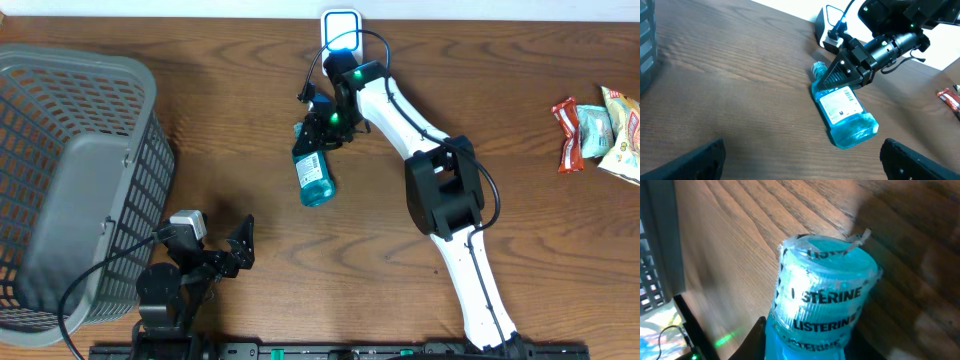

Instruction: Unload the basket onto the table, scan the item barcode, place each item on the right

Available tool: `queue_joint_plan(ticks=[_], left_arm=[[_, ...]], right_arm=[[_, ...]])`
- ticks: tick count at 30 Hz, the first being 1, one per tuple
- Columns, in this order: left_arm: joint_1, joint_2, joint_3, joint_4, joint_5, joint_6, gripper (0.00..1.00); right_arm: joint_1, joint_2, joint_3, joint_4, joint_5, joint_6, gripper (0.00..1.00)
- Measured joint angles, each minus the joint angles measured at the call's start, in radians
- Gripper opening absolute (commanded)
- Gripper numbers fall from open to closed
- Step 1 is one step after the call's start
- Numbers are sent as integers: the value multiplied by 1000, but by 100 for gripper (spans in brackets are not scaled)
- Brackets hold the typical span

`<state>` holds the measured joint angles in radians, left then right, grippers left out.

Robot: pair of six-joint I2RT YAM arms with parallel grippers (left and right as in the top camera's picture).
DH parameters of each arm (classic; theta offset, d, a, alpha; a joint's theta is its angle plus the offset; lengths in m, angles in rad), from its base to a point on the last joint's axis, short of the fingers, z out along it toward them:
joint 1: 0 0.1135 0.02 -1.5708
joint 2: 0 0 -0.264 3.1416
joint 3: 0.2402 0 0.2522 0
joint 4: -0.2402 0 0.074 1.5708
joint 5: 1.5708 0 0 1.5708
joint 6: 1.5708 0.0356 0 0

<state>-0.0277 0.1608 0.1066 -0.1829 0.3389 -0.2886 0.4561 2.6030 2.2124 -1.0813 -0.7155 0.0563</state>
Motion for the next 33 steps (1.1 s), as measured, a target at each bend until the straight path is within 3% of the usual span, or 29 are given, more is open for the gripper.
queue_joint_plan(ticks=[3, 16, 24, 33], left_arm=[[0, 0, 0, 0, 0, 0, 98], [0, 0, 0, 0, 0, 0, 98], [0, 0, 0, 0, 0, 0, 98], [0, 0, 0, 0, 0, 0, 98]], right_arm=[[-2, 1, 0, 4, -6, -1, 1], [-24, -30, 16, -56, 110, -37, 1], [-35, -118, -18, -61, 331, -110, 1], [-17, -256, -22, 117, 763, -193, 2]])
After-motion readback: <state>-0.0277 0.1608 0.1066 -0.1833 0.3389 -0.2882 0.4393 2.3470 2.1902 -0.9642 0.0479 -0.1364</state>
